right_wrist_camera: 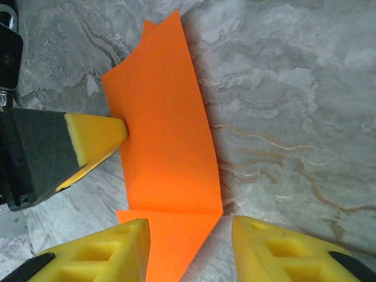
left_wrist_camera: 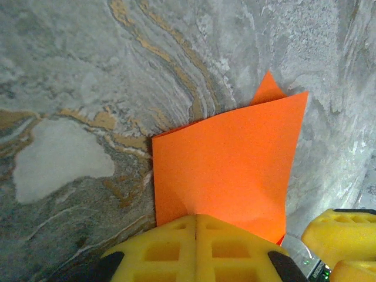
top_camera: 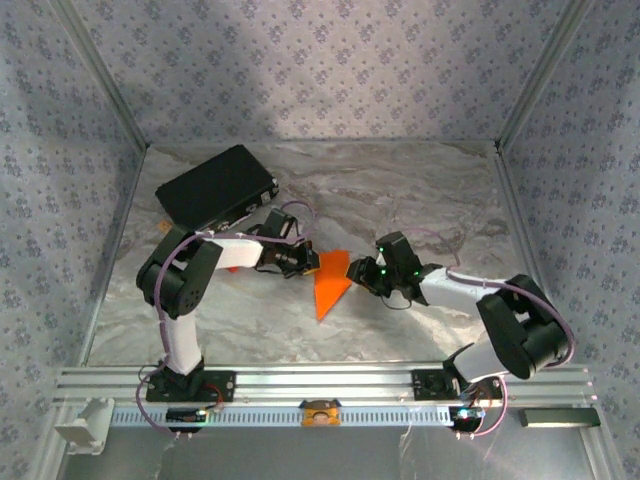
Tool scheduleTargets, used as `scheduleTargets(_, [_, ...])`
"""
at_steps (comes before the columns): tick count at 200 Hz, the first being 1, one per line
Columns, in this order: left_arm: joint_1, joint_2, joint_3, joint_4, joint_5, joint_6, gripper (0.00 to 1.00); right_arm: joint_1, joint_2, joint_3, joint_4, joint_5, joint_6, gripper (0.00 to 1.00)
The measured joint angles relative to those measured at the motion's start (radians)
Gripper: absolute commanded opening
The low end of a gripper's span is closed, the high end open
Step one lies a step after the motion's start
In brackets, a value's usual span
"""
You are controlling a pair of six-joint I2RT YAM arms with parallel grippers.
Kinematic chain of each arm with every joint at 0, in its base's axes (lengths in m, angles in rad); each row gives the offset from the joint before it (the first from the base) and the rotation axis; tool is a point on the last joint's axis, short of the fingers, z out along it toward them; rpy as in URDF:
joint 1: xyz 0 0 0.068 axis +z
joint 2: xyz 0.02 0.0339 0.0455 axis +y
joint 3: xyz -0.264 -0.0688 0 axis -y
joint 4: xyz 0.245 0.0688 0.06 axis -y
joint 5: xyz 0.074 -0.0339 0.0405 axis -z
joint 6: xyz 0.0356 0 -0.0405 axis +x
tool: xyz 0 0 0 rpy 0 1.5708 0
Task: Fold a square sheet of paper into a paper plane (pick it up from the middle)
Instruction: Fold the wing for the fifth time at the center of the table.
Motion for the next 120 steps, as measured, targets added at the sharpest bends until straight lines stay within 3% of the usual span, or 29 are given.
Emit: scheduleTargets(120, [0.009,-0.001,-0.017,0.031,0.021,-0.003,0.0,0.002,0.113,0.023,0.124,-0.073,0.026,0.39])
